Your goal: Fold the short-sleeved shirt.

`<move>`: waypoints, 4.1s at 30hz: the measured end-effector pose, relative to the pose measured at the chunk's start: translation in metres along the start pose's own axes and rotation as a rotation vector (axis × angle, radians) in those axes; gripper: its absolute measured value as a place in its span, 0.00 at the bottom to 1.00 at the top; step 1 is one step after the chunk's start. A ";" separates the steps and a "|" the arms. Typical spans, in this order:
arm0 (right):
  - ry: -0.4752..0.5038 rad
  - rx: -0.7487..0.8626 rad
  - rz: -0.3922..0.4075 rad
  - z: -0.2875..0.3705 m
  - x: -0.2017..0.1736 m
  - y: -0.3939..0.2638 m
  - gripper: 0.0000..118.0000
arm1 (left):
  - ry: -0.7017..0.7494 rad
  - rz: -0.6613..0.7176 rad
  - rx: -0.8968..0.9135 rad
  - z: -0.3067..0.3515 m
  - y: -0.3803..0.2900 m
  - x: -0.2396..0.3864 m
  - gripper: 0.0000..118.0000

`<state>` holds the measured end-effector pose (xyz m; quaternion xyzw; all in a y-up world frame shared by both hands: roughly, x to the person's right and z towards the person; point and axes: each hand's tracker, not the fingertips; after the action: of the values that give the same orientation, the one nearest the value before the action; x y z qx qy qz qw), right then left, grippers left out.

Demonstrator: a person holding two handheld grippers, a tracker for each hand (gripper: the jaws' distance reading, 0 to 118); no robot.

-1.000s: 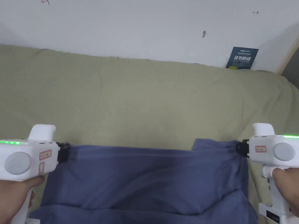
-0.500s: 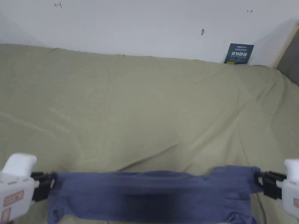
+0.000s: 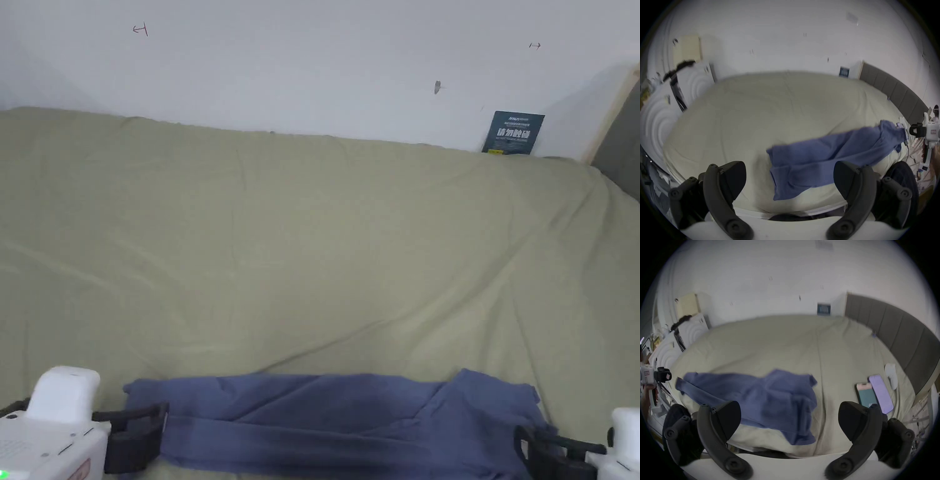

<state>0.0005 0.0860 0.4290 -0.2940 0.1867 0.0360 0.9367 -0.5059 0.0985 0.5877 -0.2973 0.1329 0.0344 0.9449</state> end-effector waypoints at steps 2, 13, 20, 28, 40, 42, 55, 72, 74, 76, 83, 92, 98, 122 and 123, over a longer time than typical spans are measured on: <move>-0.001 0.138 0.002 0.027 -0.017 0.004 1.00 | 0.009 -0.004 0.154 0.029 0.001 0.004 0.93; 0.010 0.419 0.052 0.090 -0.080 -0.003 0.00 | -0.034 0.071 0.204 0.053 -0.016 -0.012 0.02; 0.015 0.366 0.046 0.087 -0.089 0.004 0.00 | -0.268 0.435 -0.079 -0.033 -0.019 -0.105 0.01; 0.000 0.316 0.045 0.080 -0.094 0.007 0.00 | -0.626 0.909 -0.349 -0.142 -0.065 -0.182 0.98; 0.014 0.287 0.032 0.064 -0.102 0.025 0.00 | -0.972 0.909 -0.435 -0.227 -0.087 -0.082 0.78; 0.021 0.289 0.029 0.063 -0.102 0.026 0.00 | -0.704 0.845 -0.513 -0.232 -0.086 -0.075 0.06; 0.054 0.314 0.026 0.067 -0.100 0.024 0.00 | -0.244 0.562 -0.374 -0.155 -0.006 -0.162 0.06; 0.101 0.351 0.003 0.074 -0.098 0.013 0.00 | -0.234 0.187 -0.393 -0.156 0.003 0.060 0.06; 0.101 0.358 -0.011 0.077 -0.095 0.012 0.00 | -0.169 0.130 -0.439 -0.182 -0.016 0.064 0.06; 0.100 0.363 -0.020 0.080 -0.092 0.011 0.00 | -0.162 0.151 -0.447 -0.194 -0.028 0.062 0.28; 0.096 0.371 -0.020 0.082 -0.088 0.010 0.00 | -0.397 0.360 -0.180 -0.103 0.038 0.013 0.96; 0.111 0.347 -0.040 0.075 -0.093 0.003 0.00 | -0.296 0.367 -0.290 -0.118 0.016 -0.011 0.11; 0.100 0.341 -0.038 0.076 -0.092 0.003 0.00 | -0.460 0.296 -0.498 -0.171 -0.040 0.104 0.10; 0.140 0.303 -0.017 0.065 -0.098 0.000 0.00 | -0.425 0.428 -0.298 -0.125 -0.006 -0.067 0.96; 0.134 0.296 -0.015 0.063 -0.097 -0.001 0.00 | -0.455 0.487 -0.326 -0.140 -0.012 -0.083 0.97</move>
<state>-0.0689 0.1251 0.5134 -0.1561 0.2497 -0.0183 0.9555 -0.6161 0.0097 0.5063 -0.3883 -0.0208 0.3440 0.8547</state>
